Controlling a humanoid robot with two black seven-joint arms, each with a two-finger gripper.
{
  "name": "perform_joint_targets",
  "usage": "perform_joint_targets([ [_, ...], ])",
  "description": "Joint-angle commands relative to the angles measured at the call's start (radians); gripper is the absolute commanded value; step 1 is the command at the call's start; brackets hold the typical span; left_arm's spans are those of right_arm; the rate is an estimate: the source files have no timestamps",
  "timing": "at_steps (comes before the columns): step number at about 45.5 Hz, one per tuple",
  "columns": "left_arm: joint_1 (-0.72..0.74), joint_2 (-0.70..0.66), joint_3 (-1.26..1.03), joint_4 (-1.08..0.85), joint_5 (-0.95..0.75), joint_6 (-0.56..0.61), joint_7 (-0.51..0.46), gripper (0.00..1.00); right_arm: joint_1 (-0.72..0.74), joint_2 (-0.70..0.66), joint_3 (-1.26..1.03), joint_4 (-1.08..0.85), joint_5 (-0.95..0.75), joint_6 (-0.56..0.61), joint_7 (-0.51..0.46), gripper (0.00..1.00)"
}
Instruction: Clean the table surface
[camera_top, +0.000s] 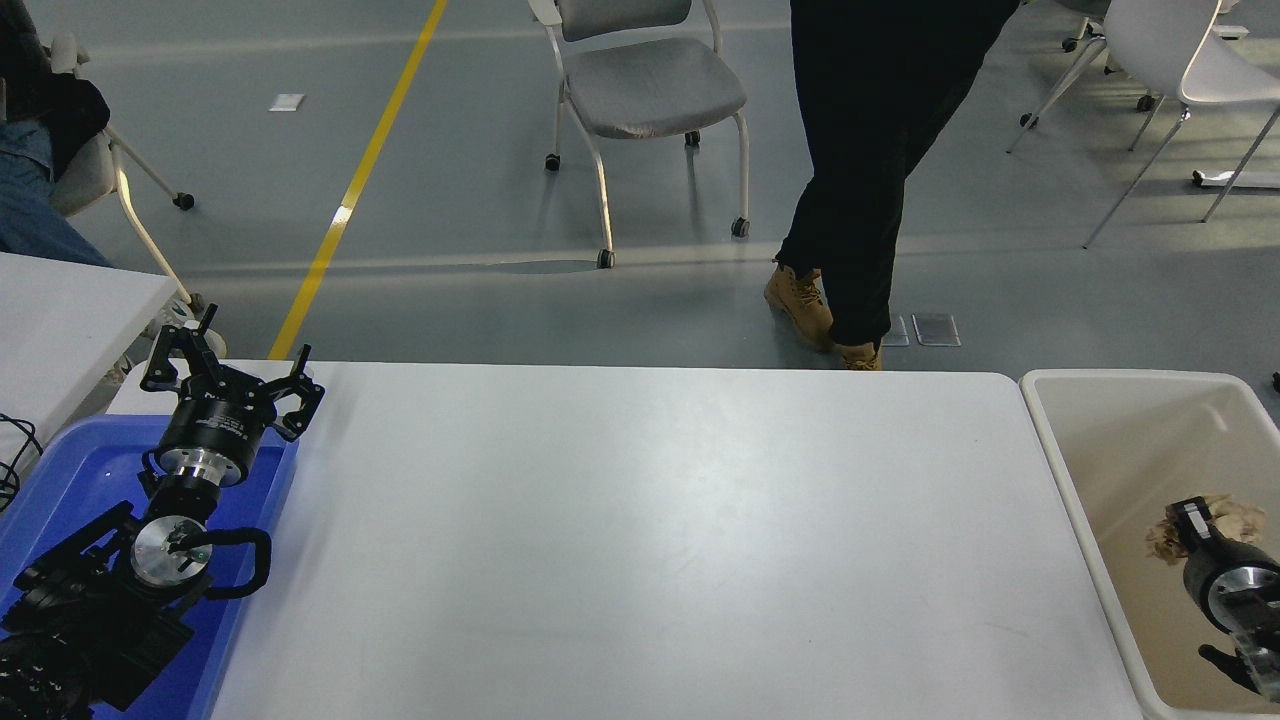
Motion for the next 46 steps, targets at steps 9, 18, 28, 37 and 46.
perform_joint_targets([
  [9, 0.000, 0.000, 0.000, 0.000, 0.000, 0.000, 0.000, 1.00, -0.002, -0.012, -0.016, 0.000, -0.004, 0.007, 0.000, 0.97],
  [18, 0.000, 0.000, 0.000, -0.001, 0.000, -0.001, 0.000, 1.00, 0.038, -0.068, 0.007, 0.004, -0.005, 0.009, 0.000, 0.97],
  [28, 0.000, 0.000, 0.000, -0.001, 0.000, 0.000, 0.000, 1.00, 0.286, -0.251, 0.228, 0.102, -0.002, 0.010, 0.000, 0.97],
  [37, 0.000, 0.000, 0.000, 0.000, 0.000, 0.000, 0.000, 1.00, 0.502, -0.322, 0.471, 0.196, -0.010, 0.013, 0.002, 0.97],
  [46, 0.000, 0.000, 0.000, 0.000, 0.000, 0.000, 0.000, 1.00, 0.535, -0.371, 0.492, 0.346, -0.039, 0.026, 0.003, 0.97],
])
